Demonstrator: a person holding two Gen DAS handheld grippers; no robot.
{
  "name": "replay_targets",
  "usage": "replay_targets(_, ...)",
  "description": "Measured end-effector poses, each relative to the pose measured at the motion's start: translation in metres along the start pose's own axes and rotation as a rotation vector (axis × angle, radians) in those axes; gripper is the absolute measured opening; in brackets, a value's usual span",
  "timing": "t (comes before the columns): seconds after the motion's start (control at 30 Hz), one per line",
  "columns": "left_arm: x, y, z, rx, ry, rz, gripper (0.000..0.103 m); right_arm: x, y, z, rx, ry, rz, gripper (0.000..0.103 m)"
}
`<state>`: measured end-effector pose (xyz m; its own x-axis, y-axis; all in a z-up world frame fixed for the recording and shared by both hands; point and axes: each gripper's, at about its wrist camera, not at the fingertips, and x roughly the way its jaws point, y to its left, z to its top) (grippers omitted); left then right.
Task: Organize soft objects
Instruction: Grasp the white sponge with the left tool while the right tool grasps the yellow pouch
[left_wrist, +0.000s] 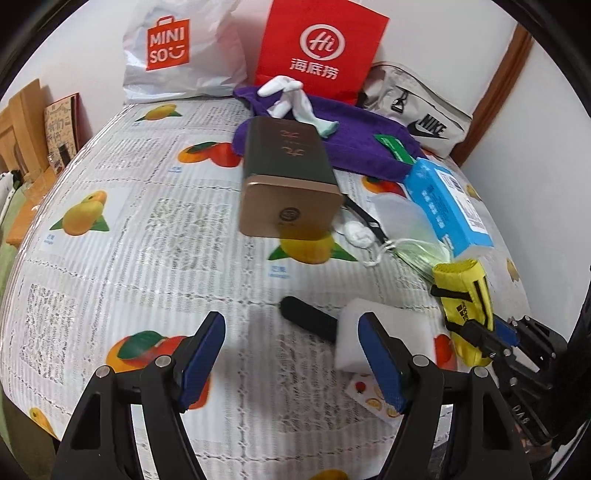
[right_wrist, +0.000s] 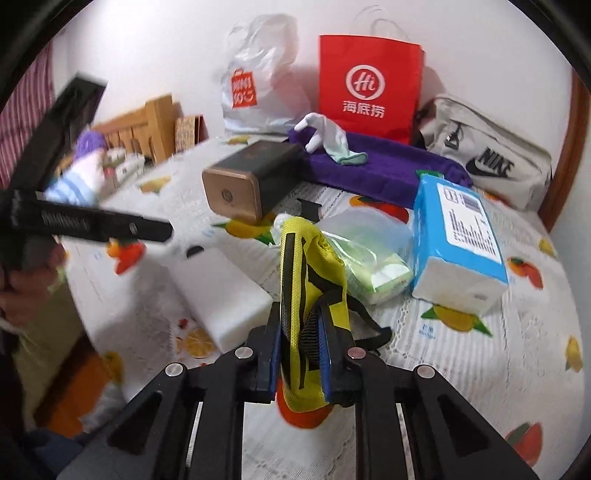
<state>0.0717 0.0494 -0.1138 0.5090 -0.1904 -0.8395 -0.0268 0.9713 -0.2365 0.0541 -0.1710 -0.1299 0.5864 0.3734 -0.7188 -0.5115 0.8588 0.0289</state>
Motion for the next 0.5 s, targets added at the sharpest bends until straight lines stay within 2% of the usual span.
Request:
replay_targets(0.23, 0.003, -0.028, -0.006, 0.058, 0.020, -0.051, 0.081, -0.026, -0.032, -0.008, 0.159, -0.010, 0.003, 0.016)
replay_targets(0.4, 0.008, -0.049, -0.008, 0.106, 0.032, -0.101, 0.086, -0.039, -0.055, -0.015, 0.216, -0.026, -0.052, 0.016)
replay_targets(0.5, 0.017, -0.061, -0.009, 0.142, 0.052, -0.086, 0.086, -0.038, -0.063, -0.020, 0.238, -0.022, -0.066, 0.016)
